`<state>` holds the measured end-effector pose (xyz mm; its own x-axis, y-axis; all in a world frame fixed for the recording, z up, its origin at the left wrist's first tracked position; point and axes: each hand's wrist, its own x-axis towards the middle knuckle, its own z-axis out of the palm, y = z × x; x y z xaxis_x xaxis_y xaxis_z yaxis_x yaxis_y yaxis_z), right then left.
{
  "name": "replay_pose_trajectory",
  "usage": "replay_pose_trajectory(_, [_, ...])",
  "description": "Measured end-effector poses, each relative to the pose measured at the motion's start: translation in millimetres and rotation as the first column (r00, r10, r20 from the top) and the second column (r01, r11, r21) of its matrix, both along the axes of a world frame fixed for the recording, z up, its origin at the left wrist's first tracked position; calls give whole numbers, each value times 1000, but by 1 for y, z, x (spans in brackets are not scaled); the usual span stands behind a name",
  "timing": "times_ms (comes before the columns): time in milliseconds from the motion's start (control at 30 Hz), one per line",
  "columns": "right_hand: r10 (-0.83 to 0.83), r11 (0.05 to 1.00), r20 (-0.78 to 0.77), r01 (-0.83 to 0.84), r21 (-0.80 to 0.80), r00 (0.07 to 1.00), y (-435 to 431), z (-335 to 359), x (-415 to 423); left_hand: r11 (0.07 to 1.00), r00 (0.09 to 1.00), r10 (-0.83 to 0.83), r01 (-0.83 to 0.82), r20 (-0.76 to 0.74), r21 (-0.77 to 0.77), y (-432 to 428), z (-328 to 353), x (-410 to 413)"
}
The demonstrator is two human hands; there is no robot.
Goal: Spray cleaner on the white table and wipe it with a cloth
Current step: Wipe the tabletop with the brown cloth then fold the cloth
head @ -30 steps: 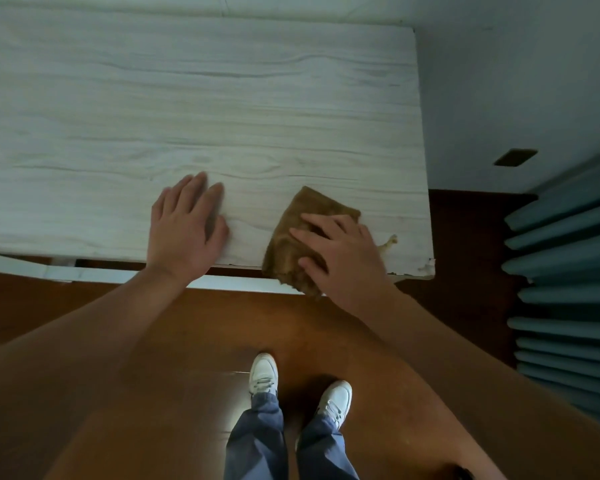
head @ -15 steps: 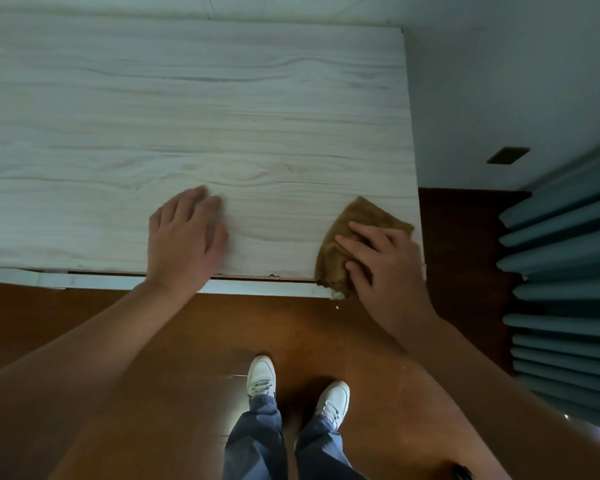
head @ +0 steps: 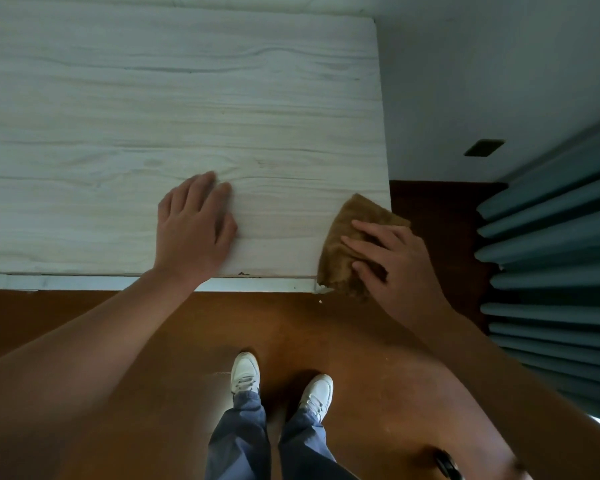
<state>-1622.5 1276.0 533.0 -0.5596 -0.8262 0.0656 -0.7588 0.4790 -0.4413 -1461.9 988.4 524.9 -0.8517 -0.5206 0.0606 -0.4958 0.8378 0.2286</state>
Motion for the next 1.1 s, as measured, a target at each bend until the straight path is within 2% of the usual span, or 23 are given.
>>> replay_pose_trajectory(233, [-6,1000,1,7,-21,1000,9,-1,-10,999,999,-28,28,16,-18,-7,3,-12])
replay_pose_trajectory(467, [-72,997,-21,72,-10,997,-4,-2,-21,993,994,-102,100,-40,-66,-12,9,-71])
replay_pose_trajectory(700, [-128,991,-28,127,-36,991,-56,-9,-88,990,992,-124,122,-22,-67,-33,4,-124])
replay_pose_trajectory(1100, [-147,986,23,148,-77,989,-148,-7,-211,993,993,-115,115,-16,-40,-42,-2,-130])
